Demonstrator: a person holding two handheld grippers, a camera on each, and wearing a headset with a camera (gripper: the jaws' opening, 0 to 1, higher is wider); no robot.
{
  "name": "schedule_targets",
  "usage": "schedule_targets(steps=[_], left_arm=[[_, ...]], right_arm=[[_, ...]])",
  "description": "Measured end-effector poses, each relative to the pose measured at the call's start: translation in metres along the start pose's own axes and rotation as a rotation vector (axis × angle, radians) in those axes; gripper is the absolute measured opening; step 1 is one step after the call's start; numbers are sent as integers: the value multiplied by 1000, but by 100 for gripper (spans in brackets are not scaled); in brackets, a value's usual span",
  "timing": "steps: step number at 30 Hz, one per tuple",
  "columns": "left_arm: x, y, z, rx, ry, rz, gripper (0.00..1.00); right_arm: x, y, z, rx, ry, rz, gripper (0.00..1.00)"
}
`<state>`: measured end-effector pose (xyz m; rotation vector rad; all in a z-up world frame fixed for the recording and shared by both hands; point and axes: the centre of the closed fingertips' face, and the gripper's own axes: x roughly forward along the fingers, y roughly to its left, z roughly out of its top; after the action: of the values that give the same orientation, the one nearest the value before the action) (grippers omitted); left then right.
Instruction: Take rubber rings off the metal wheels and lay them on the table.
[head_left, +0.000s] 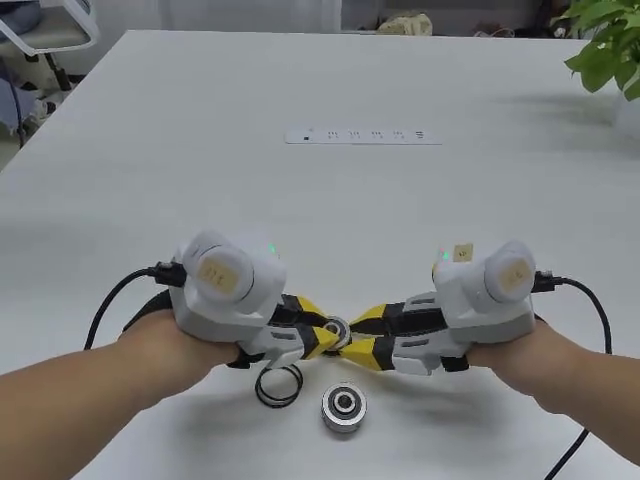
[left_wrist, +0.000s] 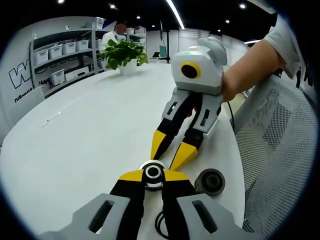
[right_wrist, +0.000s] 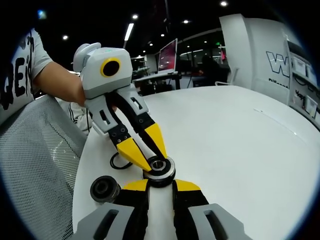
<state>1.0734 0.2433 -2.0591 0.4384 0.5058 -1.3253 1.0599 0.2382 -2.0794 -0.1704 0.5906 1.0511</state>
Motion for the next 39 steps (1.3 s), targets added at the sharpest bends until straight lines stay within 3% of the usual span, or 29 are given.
schedule_targets(steps=[13,30,39], left_arm=[[0,-1,0,-2,-3,8,7],[0,-1,0,14,3,18,7],[1,-1,0,18,9,25,7]], right_arm=[[-1,-2,0,13,5,-19,6],[-2,-6,0,108,22,-40,0],[-2,-5,1,43,61,-67,0]])
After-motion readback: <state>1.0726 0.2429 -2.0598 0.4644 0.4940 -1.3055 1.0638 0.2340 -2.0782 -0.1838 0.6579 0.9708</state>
